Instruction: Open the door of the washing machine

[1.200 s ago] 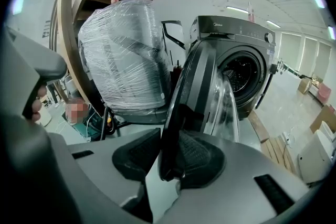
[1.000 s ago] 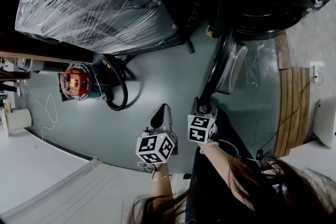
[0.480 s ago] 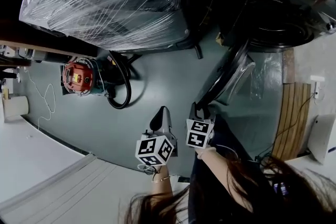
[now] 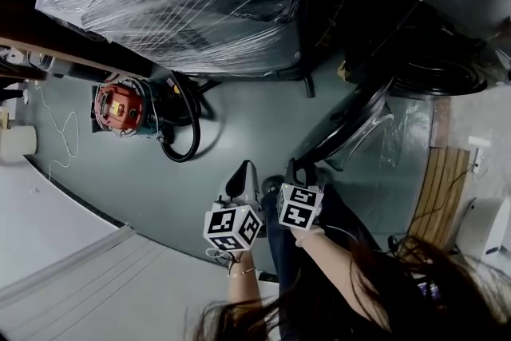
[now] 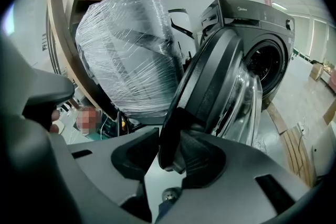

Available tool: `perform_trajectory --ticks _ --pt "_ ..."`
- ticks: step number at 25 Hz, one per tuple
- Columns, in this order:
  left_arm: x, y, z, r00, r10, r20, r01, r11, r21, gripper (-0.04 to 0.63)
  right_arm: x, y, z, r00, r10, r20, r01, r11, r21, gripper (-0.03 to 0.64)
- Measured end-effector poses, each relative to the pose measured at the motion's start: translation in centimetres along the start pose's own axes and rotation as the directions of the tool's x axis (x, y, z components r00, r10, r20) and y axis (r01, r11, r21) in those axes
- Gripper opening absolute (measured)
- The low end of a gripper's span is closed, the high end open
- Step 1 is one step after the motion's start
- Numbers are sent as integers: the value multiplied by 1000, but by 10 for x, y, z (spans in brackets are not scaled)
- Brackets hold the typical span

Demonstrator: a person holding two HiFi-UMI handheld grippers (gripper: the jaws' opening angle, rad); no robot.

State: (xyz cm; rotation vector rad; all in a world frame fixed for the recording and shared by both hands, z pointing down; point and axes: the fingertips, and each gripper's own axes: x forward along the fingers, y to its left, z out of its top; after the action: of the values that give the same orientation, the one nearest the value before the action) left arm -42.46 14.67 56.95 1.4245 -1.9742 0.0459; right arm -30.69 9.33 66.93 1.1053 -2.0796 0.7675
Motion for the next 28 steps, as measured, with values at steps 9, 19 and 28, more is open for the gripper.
perform_trajectory --ticks 9,19,28 --pt "7 26 17 999 -47 -23 47 999 9 15 20 19 17 998 -58 30 57 997 45 126" --pt "29 52 27 991 -117 -71 119 993 24 15 40 40 34 992 -116 48 111 989 95 127" --pt "48 60 38 981 -168 -94 172 985 29 15 55 52 49 986 -147 74 137 983 124 129"
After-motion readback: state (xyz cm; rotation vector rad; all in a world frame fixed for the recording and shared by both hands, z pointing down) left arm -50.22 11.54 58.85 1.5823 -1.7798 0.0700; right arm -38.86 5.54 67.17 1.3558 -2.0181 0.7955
